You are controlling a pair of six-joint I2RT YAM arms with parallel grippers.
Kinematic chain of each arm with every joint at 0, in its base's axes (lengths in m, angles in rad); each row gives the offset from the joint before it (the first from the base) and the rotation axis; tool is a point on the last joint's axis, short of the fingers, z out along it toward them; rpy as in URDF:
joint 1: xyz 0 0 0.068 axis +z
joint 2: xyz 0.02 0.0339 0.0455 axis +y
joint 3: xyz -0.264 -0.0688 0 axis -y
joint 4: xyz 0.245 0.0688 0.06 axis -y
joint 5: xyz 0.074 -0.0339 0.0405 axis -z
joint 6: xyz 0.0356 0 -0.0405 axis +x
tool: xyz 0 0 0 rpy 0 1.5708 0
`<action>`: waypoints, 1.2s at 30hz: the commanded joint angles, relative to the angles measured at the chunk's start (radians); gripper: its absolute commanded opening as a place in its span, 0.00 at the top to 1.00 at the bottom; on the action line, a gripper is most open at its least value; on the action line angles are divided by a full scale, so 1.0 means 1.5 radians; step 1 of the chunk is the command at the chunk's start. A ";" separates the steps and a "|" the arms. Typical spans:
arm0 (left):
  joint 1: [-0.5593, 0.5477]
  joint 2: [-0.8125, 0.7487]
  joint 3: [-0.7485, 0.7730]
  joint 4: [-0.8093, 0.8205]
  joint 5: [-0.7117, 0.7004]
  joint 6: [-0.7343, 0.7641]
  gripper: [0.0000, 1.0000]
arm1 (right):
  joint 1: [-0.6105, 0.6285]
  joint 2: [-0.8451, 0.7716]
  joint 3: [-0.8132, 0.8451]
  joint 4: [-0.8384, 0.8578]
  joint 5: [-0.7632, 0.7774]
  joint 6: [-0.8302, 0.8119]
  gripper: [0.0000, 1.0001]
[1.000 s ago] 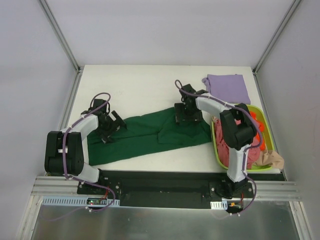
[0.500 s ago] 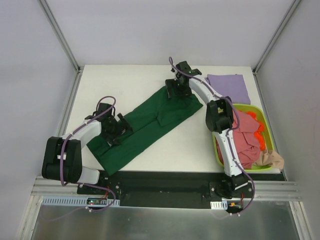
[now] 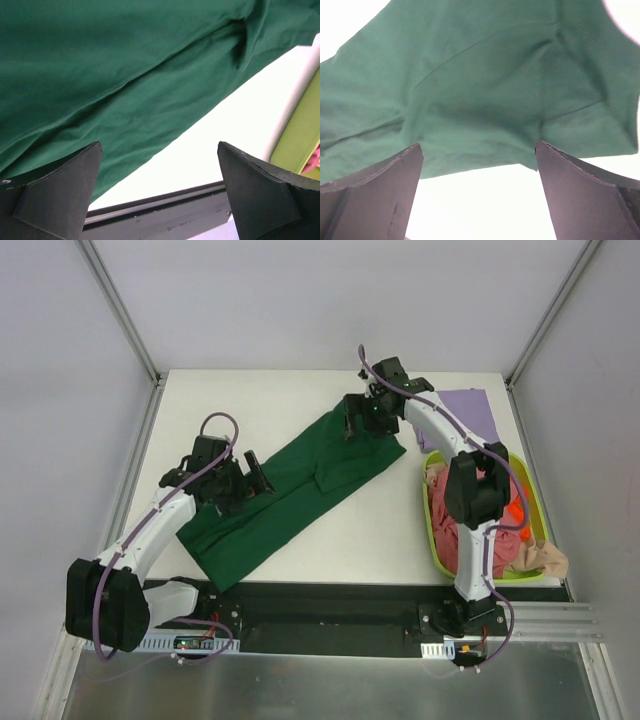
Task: Fold and stack the t-shirts
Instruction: Rotate the tshirt 90 degrees
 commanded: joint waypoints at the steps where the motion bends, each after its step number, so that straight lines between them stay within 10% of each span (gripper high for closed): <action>1: 0.002 0.027 0.049 -0.022 -0.079 0.039 0.01 | 0.058 -0.080 -0.098 0.054 -0.033 0.047 0.04; 13: 0.039 0.230 0.022 -0.024 -0.093 0.020 0.01 | 0.167 0.032 -0.097 0.085 -0.080 0.097 0.04; 23: -0.022 0.155 -0.048 0.002 0.003 -0.059 0.01 | 0.080 0.149 -0.012 -0.006 -0.090 0.064 0.04; 31: -0.156 0.218 0.020 0.073 0.029 -0.152 0.01 | -0.003 0.326 0.318 -0.129 -0.128 0.031 0.04; 36: -0.186 0.309 0.104 0.097 0.060 -0.164 0.01 | -0.031 0.341 0.299 0.025 -0.181 0.137 0.04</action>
